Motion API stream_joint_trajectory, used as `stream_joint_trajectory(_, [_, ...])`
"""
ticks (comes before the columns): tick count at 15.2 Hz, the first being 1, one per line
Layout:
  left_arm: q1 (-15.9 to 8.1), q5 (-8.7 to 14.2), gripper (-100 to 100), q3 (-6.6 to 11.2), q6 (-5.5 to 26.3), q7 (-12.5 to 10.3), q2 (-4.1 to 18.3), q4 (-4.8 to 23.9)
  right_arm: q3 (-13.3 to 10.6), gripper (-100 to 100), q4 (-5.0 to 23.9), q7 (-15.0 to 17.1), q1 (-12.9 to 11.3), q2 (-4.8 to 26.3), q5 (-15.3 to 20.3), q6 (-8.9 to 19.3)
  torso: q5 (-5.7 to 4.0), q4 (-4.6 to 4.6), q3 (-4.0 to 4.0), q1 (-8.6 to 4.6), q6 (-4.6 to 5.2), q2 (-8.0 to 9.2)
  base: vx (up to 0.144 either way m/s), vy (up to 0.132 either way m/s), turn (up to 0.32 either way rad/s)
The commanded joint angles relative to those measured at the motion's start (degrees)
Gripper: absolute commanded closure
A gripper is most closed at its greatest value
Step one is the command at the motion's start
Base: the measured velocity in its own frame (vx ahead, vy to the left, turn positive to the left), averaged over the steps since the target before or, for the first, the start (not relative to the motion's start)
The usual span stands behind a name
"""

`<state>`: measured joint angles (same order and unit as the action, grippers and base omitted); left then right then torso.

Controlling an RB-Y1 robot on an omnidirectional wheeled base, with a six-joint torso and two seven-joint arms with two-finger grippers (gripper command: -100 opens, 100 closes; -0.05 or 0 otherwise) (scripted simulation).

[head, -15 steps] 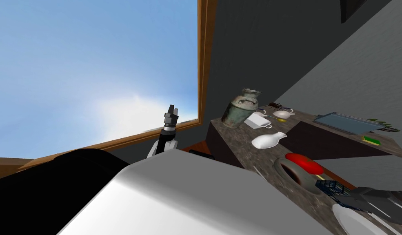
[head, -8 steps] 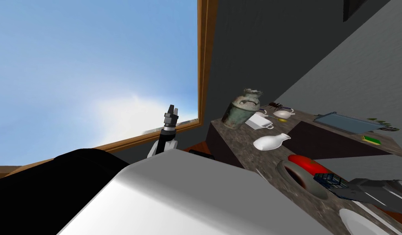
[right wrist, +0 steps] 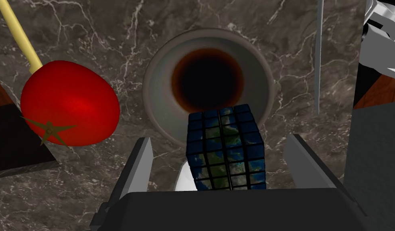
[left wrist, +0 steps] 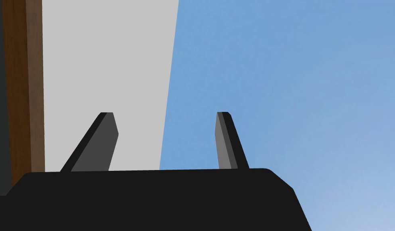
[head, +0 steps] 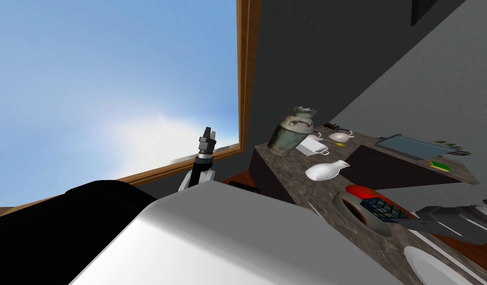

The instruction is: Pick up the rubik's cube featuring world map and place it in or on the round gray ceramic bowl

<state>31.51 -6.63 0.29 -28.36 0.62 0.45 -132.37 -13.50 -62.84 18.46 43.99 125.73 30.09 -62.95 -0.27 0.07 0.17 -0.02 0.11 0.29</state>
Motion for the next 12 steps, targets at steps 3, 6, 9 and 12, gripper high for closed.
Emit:
stream_joint_trajectory(3, [0.0, 0.0, 0, 0.00, 0.0, 0.0, 0.0, 0.0, 0.8, -100, 0.3, 1.2, -1.2, 3.7, -1.0, -3.0, -0.01, 0.01, 0.03, -0.02, 0.02, 0.04, -0.029, -0.014, -0.060])
stream_joint_trajectory(6, [0.0, 0.0, 0, 0.00, 0.0, 0.0, 0.0, 0.0, 1.1, -100, 0.4, 1.8, -1.8, 5.4, -1.5, -4.4, -0.01, 0.01, 0.01, 0.01, 0.02, 0.00, -0.016, -0.007, -0.042])
stream_joint_trajectory(9, [0.0, 0.0, 0, 0.00, 0.0, 0.0, 0.0, 0.0, 1.0, -100, 0.1, 1.8, -1.8, 5.0, -1.3, -3.9, -0.02, -0.01, -0.02, 0.02, 0.02, -0.04, 0.000, 0.000, 0.000])
stream_joint_trajectory(12, [0.0, 0.0, 0, 0.00, 0.0, 0.0, 0.0, 0.0, 1.0, -100, 0.1, 1.8, -1.8, 5.0, -1.3, -3.9, -0.02, -0.02, -0.04, 0.01, 0.02, -0.06, 0.000, 0.000, 0.000])
